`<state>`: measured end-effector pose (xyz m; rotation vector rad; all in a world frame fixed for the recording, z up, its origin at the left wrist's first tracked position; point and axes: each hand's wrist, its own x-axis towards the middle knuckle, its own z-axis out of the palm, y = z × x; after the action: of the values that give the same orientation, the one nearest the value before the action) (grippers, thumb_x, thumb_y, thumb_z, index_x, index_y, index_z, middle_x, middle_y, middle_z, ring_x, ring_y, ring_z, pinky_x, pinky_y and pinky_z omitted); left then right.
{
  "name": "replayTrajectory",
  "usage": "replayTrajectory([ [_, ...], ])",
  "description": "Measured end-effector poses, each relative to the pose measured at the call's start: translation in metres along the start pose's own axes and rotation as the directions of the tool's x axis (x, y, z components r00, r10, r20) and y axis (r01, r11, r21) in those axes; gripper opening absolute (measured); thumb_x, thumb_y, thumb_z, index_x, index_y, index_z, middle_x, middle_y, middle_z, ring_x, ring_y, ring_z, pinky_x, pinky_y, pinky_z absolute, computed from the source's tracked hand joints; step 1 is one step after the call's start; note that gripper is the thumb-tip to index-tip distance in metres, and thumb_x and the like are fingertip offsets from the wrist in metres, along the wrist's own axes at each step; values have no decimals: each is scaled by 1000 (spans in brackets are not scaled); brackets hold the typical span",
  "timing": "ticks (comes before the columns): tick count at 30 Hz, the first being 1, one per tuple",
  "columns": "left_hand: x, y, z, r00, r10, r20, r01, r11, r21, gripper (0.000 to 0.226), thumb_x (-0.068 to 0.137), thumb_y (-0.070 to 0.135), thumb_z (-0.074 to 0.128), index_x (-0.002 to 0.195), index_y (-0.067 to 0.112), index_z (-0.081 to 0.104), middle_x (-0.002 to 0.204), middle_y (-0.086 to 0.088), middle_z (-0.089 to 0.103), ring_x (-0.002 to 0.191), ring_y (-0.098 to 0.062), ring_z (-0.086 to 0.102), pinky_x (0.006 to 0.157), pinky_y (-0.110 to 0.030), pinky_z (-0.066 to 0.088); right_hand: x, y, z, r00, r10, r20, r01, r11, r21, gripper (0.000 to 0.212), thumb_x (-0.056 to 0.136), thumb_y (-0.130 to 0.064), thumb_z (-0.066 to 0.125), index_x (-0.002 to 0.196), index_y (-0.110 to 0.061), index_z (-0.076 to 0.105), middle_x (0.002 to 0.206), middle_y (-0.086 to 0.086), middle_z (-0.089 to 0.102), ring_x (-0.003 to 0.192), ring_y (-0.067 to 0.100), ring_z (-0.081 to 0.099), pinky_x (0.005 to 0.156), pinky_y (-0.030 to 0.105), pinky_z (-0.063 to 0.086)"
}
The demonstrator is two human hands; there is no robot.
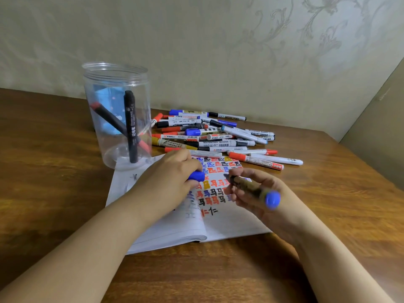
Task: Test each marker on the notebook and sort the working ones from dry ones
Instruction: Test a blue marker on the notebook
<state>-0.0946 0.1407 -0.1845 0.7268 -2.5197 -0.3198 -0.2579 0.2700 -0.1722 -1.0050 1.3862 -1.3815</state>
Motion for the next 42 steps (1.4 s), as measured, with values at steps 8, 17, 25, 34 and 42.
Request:
replayTrajectory([
  [8, 0, 2, 3, 999, 27, 18, -27, 1000, 2, 27, 85, 28, 62, 112, 21, 61, 102, 8, 50, 99, -9, 44, 85, -28, 40, 6, 15, 8, 961, -253, -114, 169, 859, -484, 10, 88, -15, 60, 80, -15, 55, 51, -4, 56, 49, 8, 52, 55, 14, 41],
  [17, -2, 2, 4, 998, 44, 43, -45, 999, 17, 27, 87, 30, 59, 113, 24, 59, 100, 10, 48, 96, -10, 45, 81, -29, 42, 4, 21, 10, 957, -250, -150, 124, 815, -566, 28, 80, -19, 68, 67, -9, 46, 57, 0, 49, 50, 6, 40, 48, 15, 32],
  [25, -2, 1, 4, 998, 48, 40, -48, 999, 11, 26, 87, 30, 60, 112, 24, 60, 93, 13, 40, 87, -6, 40, 77, -25, 38, 4, 25, 12, 958, -260, -123, 137, 788, -600, 30, 82, -17, 68, 65, -12, 44, 46, -15, 46, 44, 1, 38, 44, 11, 28],
  [34, -3, 2, 3, 998, 40, 50, -41, 999, 4, 27, 87, 29, 60, 114, 24, 59, 95, 13, 41, 90, -7, 41, 80, -26, 40, 3, 23, 12, 962, -242, -128, 112, 775, -622, 28, 81, -21, 68, 67, -8, 48, 50, -10, 43, 45, 2, 34, 43, 13, 27],
  [42, -2, 1, 4, 998, 47, 50, -48, 999, 15, 29, 87, 29, 60, 115, 24, 59, 94, 14, 40, 89, -5, 39, 78, -23, 37, 1, 22, 10, 967, -220, -126, 98, 782, -616, 29, 81, -17, 66, 68, -4, 44, 56, 0, 41, 49, 6, 34, 44, 15, 26],
])
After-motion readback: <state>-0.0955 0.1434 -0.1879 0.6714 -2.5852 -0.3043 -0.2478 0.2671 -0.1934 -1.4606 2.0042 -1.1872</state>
